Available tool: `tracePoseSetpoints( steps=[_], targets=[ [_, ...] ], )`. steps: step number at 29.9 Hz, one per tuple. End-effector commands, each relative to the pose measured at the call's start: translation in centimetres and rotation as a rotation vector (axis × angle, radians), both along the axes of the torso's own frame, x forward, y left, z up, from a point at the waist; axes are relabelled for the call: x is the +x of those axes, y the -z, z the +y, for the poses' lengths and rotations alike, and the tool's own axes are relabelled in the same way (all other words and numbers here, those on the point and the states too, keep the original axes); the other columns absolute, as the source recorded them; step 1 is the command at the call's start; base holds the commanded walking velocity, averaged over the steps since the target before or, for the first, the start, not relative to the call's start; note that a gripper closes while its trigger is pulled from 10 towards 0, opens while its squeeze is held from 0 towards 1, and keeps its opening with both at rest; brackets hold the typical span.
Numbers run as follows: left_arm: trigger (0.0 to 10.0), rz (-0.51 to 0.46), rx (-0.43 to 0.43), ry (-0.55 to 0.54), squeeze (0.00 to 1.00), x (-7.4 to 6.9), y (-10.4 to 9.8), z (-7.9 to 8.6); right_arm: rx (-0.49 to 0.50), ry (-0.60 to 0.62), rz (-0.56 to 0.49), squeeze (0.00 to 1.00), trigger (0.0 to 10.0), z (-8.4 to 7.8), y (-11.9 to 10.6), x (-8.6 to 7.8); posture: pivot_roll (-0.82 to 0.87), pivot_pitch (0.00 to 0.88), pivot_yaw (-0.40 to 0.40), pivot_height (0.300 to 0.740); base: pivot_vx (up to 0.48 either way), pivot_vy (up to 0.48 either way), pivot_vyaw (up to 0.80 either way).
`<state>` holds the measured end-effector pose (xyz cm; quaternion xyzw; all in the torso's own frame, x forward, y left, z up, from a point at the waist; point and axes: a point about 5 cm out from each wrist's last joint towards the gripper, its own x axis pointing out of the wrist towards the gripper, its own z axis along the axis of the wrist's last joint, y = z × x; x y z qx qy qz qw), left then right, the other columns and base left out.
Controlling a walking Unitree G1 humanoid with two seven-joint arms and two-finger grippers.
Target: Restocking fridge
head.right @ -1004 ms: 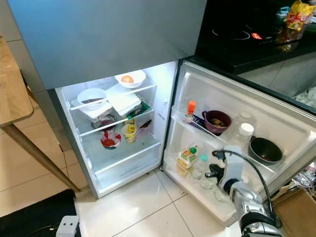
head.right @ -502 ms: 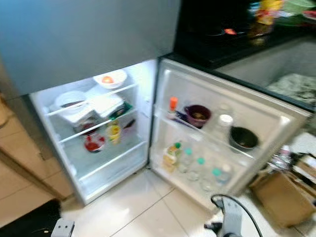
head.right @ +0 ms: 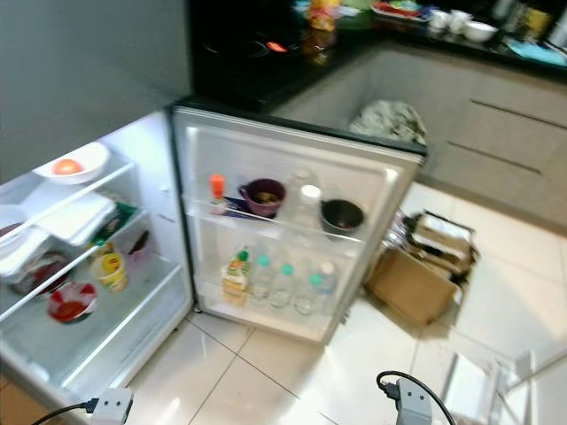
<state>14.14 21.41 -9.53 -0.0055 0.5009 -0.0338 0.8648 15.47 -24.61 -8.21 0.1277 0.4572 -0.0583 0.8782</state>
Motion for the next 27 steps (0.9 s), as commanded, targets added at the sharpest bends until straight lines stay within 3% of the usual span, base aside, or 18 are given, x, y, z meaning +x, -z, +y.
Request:
tracePoseSetpoints(
  steps=[1,19,27],
  targets=[
    [10.0,0.013,0.009,0.008,0.0,-0.3,0.1,0.3,-0.002,0.006,-0.026,0.0,10.0,-0.2,-0.3,0.6,-0.03,0.0,-0.031,0.74,0.0,0.0,-0.67],
    [10.0,0.033,0.004,0.041,0.0,-0.7,0.3,-0.1,0.016,-0.009,-0.103,0.0,10.0,0.1,-1.0,2.1,-0.03,0.0,-0.024,0.74,0.0,-0.455,0.0],
    [10.0,0.036,0.0,0.037,0.0,-0.9,0.3,-0.1,0.032,-0.058,-0.17,0.0,10.0,0.2,-1.9,3.6,-0.03,0.0,-0.024,0.74,0.0,-0.48,0.0]
  ],
)
